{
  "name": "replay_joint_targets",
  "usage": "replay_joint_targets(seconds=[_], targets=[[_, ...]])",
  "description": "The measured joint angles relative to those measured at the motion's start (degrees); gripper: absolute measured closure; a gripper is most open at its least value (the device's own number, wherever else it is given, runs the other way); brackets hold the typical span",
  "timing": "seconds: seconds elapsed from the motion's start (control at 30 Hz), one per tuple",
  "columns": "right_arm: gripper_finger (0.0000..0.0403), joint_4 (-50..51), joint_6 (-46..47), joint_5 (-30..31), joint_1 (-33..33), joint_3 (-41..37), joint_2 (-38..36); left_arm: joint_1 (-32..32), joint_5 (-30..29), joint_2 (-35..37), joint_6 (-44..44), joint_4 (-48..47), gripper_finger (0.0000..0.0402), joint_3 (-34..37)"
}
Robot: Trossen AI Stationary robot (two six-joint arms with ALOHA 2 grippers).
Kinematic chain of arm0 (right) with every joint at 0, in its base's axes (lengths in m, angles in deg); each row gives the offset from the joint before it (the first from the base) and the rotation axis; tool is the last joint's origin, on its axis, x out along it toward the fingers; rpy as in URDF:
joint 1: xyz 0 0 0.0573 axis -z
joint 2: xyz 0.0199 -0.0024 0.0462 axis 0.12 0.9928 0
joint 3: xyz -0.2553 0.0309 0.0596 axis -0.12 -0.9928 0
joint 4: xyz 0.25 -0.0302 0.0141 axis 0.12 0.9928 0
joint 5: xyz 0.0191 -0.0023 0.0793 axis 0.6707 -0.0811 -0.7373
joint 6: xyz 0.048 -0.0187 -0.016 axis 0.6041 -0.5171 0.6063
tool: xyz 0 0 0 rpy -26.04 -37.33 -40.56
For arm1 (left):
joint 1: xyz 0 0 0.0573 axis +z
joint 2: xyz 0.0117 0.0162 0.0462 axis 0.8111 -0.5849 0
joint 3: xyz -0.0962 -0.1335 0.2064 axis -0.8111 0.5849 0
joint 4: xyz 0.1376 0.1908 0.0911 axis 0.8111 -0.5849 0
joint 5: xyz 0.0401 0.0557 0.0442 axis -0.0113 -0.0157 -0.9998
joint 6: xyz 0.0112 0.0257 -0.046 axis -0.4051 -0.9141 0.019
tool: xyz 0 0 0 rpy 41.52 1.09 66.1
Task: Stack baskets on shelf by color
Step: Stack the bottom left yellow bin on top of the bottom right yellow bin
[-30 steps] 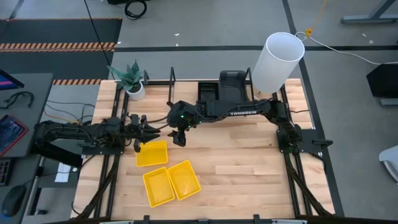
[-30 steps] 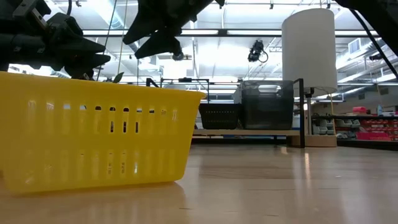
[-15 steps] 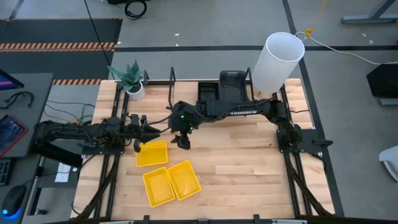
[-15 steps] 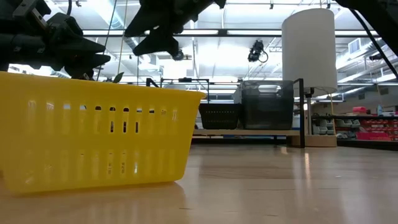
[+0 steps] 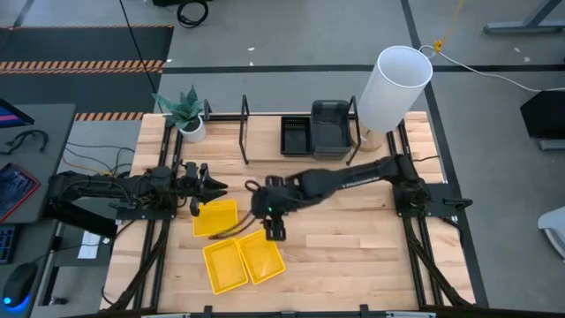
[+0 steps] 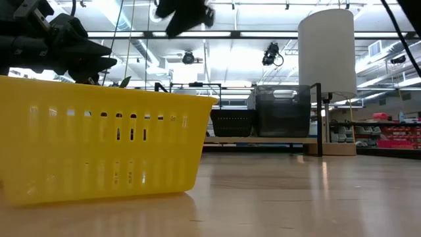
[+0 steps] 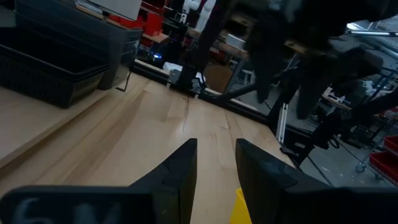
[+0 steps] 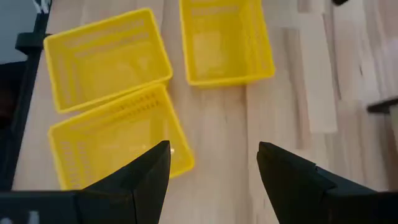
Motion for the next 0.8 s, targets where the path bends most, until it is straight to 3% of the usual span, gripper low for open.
replay_joint_targets(seconds=[0.3, 0.53, 0.8], targets=[[0.0158, 0.6, 9.0, 6.5, -7.2, 0.1, 1.9, 0.0, 0.0, 0.0, 0.0, 0.0, 0.0285, 0.0], [0.0158, -0.2, 7.4, 10.2, -7.6, -0.1, 1.8, 0.0, 0.0, 0.0, 0.0, 0.0, 0.0285, 0.0], [0.0158, -12.5, 3.5, 10.0, -6.4, -11.1, 1.7, 0.0, 0.0, 0.0, 0.0, 0.0, 0.0285, 0.0]])
